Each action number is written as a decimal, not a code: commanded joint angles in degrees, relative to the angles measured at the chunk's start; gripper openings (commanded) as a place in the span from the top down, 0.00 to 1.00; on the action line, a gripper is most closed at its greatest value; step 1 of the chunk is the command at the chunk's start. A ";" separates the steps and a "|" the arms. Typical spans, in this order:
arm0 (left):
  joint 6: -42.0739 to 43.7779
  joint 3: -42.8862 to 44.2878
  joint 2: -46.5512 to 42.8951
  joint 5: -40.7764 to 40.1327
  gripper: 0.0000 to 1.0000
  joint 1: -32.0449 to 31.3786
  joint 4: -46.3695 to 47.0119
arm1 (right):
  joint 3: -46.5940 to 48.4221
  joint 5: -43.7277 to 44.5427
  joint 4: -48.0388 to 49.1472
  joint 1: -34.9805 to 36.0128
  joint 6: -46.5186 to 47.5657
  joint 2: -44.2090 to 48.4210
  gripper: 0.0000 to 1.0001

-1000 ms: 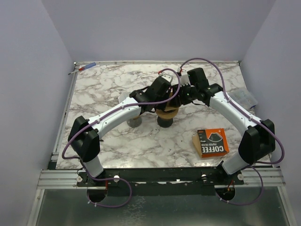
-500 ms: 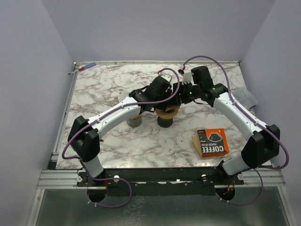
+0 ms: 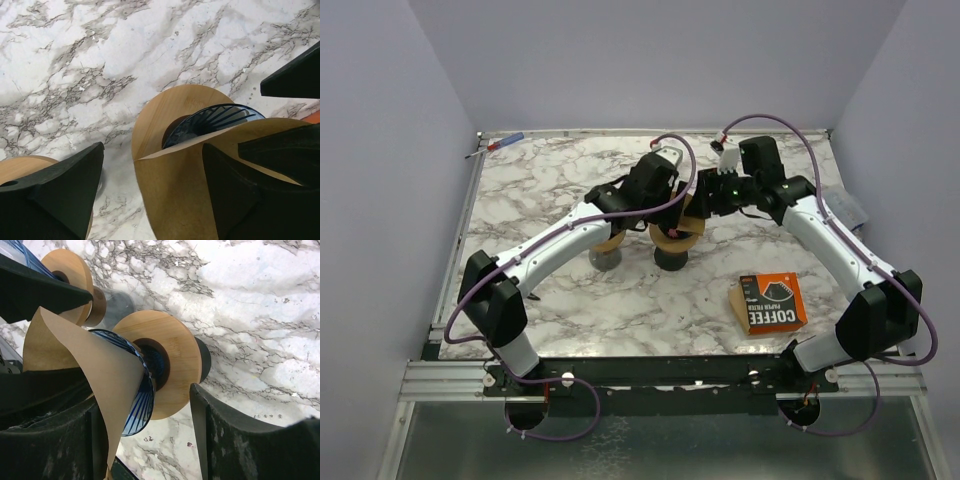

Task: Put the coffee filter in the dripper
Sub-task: Place the coffee filter in the coffee dripper.

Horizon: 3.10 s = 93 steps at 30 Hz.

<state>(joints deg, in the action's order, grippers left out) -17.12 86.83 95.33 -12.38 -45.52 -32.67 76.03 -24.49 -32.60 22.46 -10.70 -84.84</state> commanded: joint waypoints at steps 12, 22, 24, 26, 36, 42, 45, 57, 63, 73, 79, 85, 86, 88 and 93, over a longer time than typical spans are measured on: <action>-0.30 -0.42 -1.89 4.28 0.20 3.36 0.39 | -1.84 -11.72 5.14 -5.32 -2.57 0.77 0.40; 0.31 -2.27 -1.01 3.39 0.21 3.37 1.11 | -6.14 -19.45 9.44 -8.05 -3.88 -1.41 0.45; 0.35 -2.49 -0.94 3.18 0.21 3.35 1.11 | -6.88 -19.90 10.09 -8.18 -4.22 -1.60 0.46; 0.42 -2.53 -0.90 3.15 0.21 3.34 1.11 | -7.41 -20.30 10.62 -8.22 -4.27 -1.92 0.46; 0.38 -3.13 -0.52 4.60 0.21 3.41 1.81 | -7.74 -19.82 10.30 -8.24 -3.20 -4.18 0.47; 0.16 -3.73 0.26 5.08 0.21 3.37 2.08 | -7.27 -17.70 9.26 -8.08 -2.50 -4.36 0.46; 0.05 -3.87 0.36 5.21 0.22 3.40 2.16 | -6.92 -17.05 8.90 -7.88 -2.40 -4.24 0.47; -0.49 -1.66 -2.37 5.89 0.15 3.41 2.66 | -3.52 -16.42 7.00 -6.30 -2.50 -3.23 0.45; -1.13 -0.70 -5.12 7.81 0.09 3.40 3.94 | -2.11 -17.14 6.96 -5.88 -3.43 -2.76 0.44; -1.44 -0.52 -8.05 7.55 0.04 3.45 4.54 | -2.11 -15.00 6.26 -4.69 -3.14 -4.22 0.45; -1.34 -0.41 -9.31 8.68 0.08 3.45 4.48 | -1.73 -12.84 5.26 -3.84 -2.69 -4.59 0.45; -0.20 -1.25 -11.23 9.91 0.18 3.43 4.41 | -0.75 -10.19 3.64 -2.96 -2.08 -5.10 0.45; 0.18 -1.44 -11.65 10.34 0.18 3.42 4.38 | -0.71 -9.96 3.41 -2.84 -1.94 -5.20 0.46; 1.47 -1.82 -12.48 10.93 0.19 3.41 4.29 | -0.54 -9.53 3.19 -2.57 -1.96 -5.25 0.46; 5.26 -1.07 -14.00 11.32 0.22 1.33 4.45 | 0.05 -8.88 2.82 -1.95 -1.89 -5.47 0.45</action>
<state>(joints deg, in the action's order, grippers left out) -15.86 84.73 83.83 -3.11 -42.46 -28.82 74.00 -35.40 -27.59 19.86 -13.45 -89.36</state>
